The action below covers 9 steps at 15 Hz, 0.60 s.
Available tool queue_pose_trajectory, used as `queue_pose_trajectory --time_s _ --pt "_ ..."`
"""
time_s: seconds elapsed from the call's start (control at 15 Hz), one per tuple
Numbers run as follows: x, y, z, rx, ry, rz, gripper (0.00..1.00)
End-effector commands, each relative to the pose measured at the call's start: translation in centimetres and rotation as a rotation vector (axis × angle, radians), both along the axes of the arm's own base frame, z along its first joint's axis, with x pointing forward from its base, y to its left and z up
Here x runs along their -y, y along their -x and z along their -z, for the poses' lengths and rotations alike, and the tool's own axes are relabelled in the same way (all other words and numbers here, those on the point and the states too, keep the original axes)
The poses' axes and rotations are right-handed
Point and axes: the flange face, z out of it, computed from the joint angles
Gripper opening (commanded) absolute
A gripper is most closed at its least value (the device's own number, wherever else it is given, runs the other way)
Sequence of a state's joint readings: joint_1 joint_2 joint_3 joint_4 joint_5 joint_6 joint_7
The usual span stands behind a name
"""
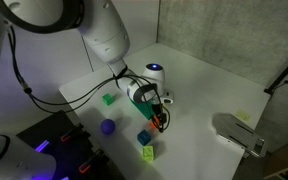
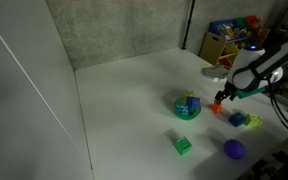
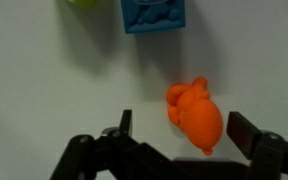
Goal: Put the orange toy in the green bowl
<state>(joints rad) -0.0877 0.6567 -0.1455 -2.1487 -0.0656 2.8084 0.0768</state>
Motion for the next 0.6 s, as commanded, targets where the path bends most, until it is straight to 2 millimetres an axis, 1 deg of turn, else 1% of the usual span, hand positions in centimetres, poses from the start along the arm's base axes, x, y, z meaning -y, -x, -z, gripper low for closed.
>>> queue_pose_trajectory --time_s 0.0,0.13,0.33,0.47,0.53 --pt "0.5 -0.8 0.5 0.006 0.026 -0.013 0.66" --pt "0.1 -0.9 0.3 0.011 0.027 -0.019 0.49" --pt "-1.0 -0.9 0.2 0.013 0.022 -0.037 0.27" --pt "-1.6 -0.8 0.2 0.011 0.018 -0.045 0.09" --pt "-1.9 -0.8 0.3 0.01 0.018 -0.049 0.04"
